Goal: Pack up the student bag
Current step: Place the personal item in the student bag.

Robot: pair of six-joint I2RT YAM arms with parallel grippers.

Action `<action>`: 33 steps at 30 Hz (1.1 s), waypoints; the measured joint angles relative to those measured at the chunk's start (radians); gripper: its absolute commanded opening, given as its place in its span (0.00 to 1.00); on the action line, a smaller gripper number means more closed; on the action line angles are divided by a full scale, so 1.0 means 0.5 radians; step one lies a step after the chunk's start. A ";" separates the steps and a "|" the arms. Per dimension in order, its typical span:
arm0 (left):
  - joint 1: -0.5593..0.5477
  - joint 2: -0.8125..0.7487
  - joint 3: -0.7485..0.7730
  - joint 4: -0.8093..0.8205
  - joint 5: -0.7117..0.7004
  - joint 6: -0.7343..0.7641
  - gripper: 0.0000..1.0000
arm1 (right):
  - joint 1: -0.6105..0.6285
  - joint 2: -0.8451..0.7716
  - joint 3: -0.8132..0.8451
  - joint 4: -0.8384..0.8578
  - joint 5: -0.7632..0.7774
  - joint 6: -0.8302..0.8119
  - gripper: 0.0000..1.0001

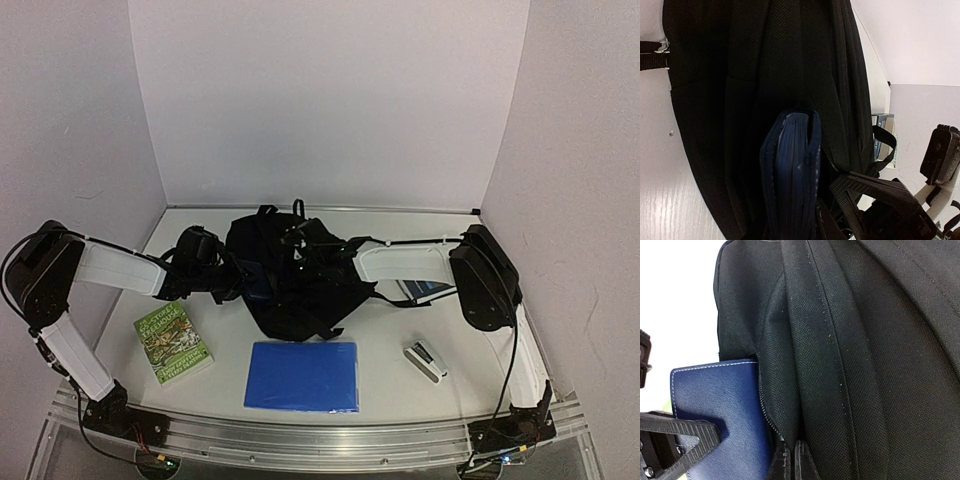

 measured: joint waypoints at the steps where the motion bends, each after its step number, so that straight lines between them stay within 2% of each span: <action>1: -0.002 0.013 0.000 0.020 0.001 -0.021 0.00 | 0.000 0.000 -0.001 0.007 0.000 0.008 0.00; 8: -0.004 0.136 -0.008 0.178 0.066 -0.197 0.00 | -0.001 0.000 -0.009 0.030 0.032 0.052 0.00; 19: -0.017 0.141 -0.021 0.263 0.139 -0.355 0.00 | 0.000 0.000 -0.009 0.047 0.059 0.085 0.00; 25: -0.019 0.166 -0.027 0.295 0.135 -0.346 0.00 | 0.000 0.000 -0.009 0.054 0.041 0.081 0.00; 33: -0.032 0.352 0.025 0.492 0.127 -0.245 0.00 | -0.015 -0.022 -0.086 0.137 -0.044 0.068 0.00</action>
